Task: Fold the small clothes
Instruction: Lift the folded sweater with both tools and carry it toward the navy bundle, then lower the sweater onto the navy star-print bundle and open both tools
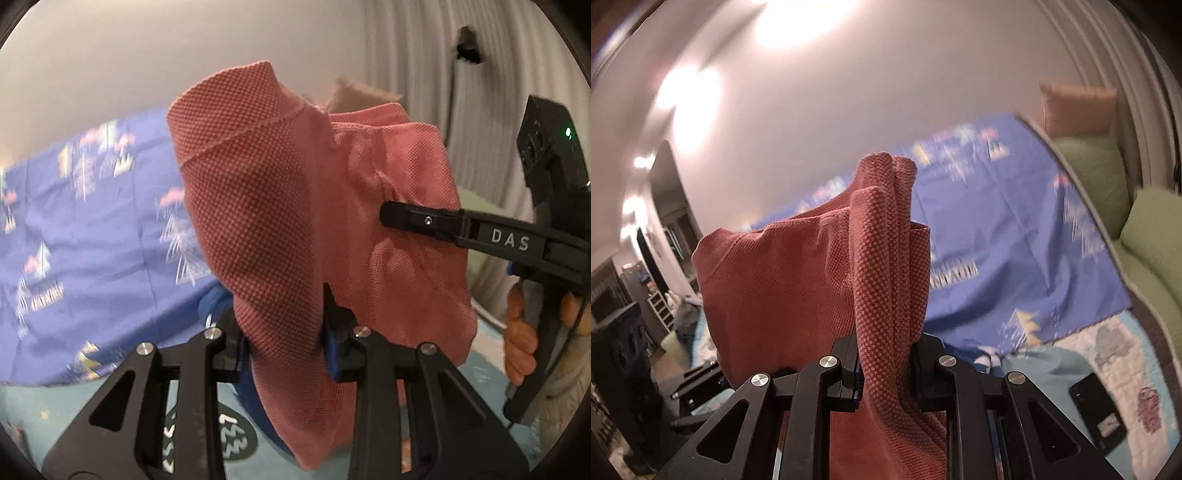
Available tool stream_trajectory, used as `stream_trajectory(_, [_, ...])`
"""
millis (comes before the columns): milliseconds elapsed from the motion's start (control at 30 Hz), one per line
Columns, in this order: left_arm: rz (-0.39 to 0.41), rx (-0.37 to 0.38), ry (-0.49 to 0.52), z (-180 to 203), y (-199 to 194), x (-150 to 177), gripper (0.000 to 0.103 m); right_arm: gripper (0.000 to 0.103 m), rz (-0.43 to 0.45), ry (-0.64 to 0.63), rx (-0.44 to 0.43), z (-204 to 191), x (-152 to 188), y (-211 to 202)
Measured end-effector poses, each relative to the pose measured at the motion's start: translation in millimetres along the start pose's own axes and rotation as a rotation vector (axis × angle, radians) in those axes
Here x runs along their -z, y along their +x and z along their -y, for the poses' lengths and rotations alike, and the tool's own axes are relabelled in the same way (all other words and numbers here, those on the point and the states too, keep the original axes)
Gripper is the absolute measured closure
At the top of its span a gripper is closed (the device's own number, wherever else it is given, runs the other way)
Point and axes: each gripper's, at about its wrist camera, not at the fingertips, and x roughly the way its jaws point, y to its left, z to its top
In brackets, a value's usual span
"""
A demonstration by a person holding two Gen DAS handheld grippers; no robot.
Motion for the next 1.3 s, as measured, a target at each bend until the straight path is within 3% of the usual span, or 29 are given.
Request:
stream_trajectory(67, [-0.043,-0.038,-0.016,-11,37,15,0.063,0.081,-0.078,0.007,0.04,15,9,45])
stream_trajectory(133, [-0.108,-0.08,-0.012,-20,74,36,0.06,0.077,-0.18,-0.041,0.15,27,26,93])
stream_trajectory(167, [-0.124,-0.101,0.002,-22,85,46,0.057,0.069,-0.245,-0.091,0.249,33,42,120])
stream_trajectory(200, [-0.094,-0.129,0.015,-24,92,56,0.053,0.062,-0.278,-0.123,0.302,36,52,134])
stream_trajectory(233, [-0.067,-0.131,0.007,-26,94,61,0.052,0.062,-0.29,-0.149,0.335,38,63,144])
stream_trajectory(267, [-0.045,-0.111,-0.016,-29,95,64,0.051,0.06,-0.256,-0.173,0.347,40,77,148])
stream_trajectory(333, [-0.031,-0.09,-0.039,-31,98,64,0.044,0.058,-0.189,-0.175,0.35,44,86,143])
stream_trajectory(400, [-0.021,-0.074,-0.065,-36,99,66,0.039,0.054,-0.179,-0.123,0.312,55,87,140])
stream_trajectory(600, [0.007,-0.044,-0.127,-38,102,80,0.039,0.046,-0.149,0.024,0.214,77,92,131])
stream_trajectory(733, [-0.012,-0.058,-0.131,-38,101,77,0.039,0.044,-0.14,0.036,0.223,77,92,133])
stream_trajectory(867, [-0.021,-0.111,-0.13,-31,74,69,0.039,0.042,-0.102,-0.006,0.268,57,86,100])
stream_trajectory(967, [-0.014,-0.089,-0.116,-20,33,62,0.038,0.042,-0.062,-0.055,0.276,30,84,51])
stream_trajectory(1100, [0.035,-0.059,-0.084,-1,-42,61,0.024,0.03,-0.025,-0.156,0.278,-17,95,-29])
stream_trajectory(1300, [0.042,-0.044,-0.089,19,-143,86,0.021,0.027,-0.016,-0.201,0.274,-69,133,-133])
